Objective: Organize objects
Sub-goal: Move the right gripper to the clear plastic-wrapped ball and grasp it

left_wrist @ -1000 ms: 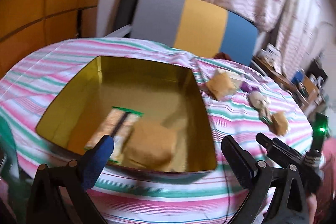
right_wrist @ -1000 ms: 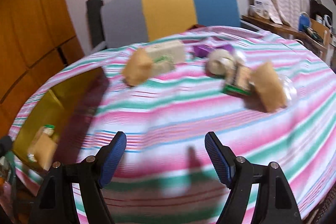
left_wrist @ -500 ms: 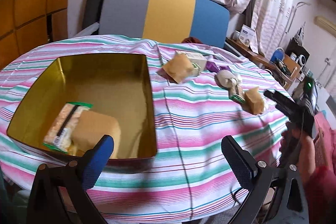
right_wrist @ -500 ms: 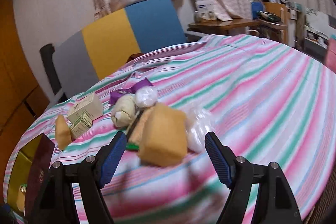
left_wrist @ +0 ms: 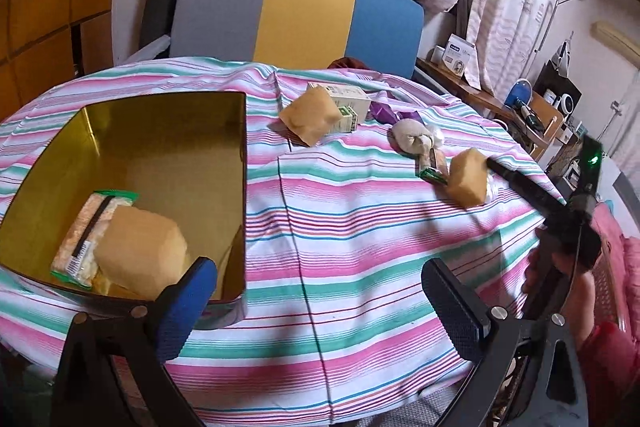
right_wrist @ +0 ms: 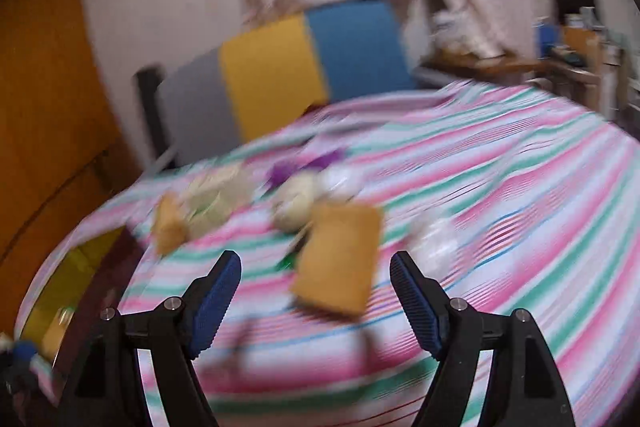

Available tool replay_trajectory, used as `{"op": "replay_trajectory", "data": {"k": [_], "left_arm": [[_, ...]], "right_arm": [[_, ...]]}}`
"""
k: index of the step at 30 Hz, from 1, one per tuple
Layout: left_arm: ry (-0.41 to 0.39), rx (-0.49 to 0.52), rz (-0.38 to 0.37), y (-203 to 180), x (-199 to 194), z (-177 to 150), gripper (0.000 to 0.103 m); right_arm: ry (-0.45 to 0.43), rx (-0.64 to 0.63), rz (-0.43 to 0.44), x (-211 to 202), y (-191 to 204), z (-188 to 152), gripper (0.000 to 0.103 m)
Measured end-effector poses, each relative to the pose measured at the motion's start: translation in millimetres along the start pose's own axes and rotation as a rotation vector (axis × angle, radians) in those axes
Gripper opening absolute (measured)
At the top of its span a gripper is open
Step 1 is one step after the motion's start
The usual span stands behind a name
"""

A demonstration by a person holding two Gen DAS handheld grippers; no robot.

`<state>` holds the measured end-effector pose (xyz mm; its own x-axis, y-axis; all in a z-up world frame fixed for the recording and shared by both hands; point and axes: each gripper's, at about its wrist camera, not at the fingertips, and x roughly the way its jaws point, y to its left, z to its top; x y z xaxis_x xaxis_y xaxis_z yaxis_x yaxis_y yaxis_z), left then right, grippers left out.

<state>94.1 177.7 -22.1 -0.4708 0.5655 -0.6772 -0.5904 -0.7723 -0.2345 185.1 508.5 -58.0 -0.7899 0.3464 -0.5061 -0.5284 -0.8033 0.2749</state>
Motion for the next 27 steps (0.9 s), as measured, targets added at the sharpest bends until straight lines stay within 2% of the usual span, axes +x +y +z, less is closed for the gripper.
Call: {"op": "replay_trajectory", "data": {"k": [2,4,6,8,14,16,17,18,21,25,27], "left_arm": [[0.004,-0.002,-0.002,-2,2,-1,0.103],[0.009,-0.001,-0.003,-5,4,-2,0.103],[0.016,0.002,-0.004,-7,5,-3,0.103],[0.023,0.007,0.002,-8,6,-4,0.103],[0.045,0.007,0.003,-10,12,-7,0.103],[0.048,0.009,0.005,-12,14,-5,0.103],[0.050,0.012,0.006,-13,15,-4,0.103],[0.051,0.014,0.004,-15,16,-3,0.103],[0.048,0.016,0.000,-20,19,1,0.103],[0.050,0.019,-0.012,-29,26,9,0.103],[0.058,0.020,-0.020,-35,31,12,0.103]], "right_arm": [[-0.021,0.083,-0.113,2,-23,12,0.078],[0.023,0.138,-0.182,15,-42,19,0.078],[0.066,0.182,-0.225,31,-60,22,0.077],[0.126,0.197,-0.256,49,-71,21,0.068],[0.194,0.144,-0.221,82,-65,17,0.060],[0.196,0.155,-0.201,87,-63,17,0.052],[0.196,0.165,-0.184,88,-67,16,0.042],[0.200,0.168,-0.169,90,-68,15,0.036],[0.182,0.169,-0.155,83,-70,12,0.035],[0.121,0.159,-0.201,64,-71,8,0.035],[0.127,0.151,-0.214,63,-70,6,0.035]]}}
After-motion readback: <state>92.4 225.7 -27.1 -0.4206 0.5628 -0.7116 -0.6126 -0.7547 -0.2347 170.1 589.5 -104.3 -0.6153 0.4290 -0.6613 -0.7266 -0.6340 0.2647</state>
